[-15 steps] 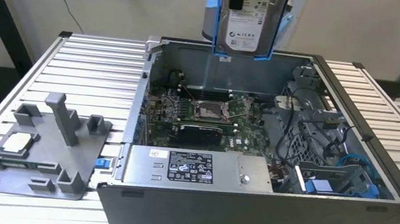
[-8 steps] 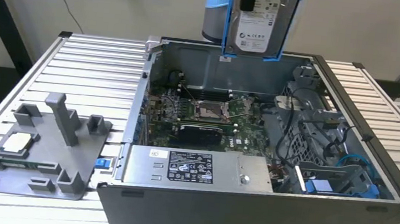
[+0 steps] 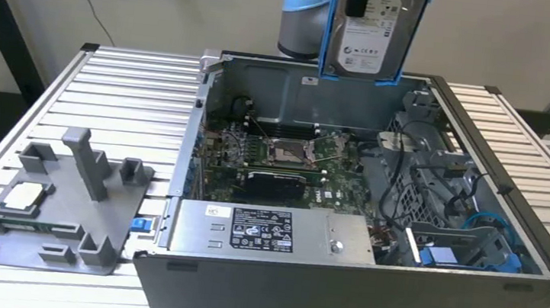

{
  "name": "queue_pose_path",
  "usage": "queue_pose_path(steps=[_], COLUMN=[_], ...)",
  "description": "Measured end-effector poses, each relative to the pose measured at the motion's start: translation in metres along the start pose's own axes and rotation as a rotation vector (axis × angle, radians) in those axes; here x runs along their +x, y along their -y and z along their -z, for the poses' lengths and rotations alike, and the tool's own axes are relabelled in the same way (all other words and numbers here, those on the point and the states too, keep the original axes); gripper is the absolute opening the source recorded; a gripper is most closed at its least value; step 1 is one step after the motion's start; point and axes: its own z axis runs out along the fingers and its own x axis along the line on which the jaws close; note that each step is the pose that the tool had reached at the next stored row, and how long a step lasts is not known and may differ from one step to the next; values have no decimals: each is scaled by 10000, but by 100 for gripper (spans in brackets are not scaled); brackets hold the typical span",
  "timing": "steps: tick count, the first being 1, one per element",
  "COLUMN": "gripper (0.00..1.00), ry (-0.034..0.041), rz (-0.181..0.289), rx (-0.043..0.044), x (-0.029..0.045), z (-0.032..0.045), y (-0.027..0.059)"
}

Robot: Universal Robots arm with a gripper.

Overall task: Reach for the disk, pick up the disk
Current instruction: 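Pick up the disk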

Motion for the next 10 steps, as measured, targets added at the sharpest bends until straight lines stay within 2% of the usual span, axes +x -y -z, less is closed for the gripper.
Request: queue_pose_path(steps=[7, 10], gripper=[0, 0], ry=[0, 1], rz=[1, 1], rx=[0, 0], x=[-5, -10], z=[-5, -9], y=[79, 154])
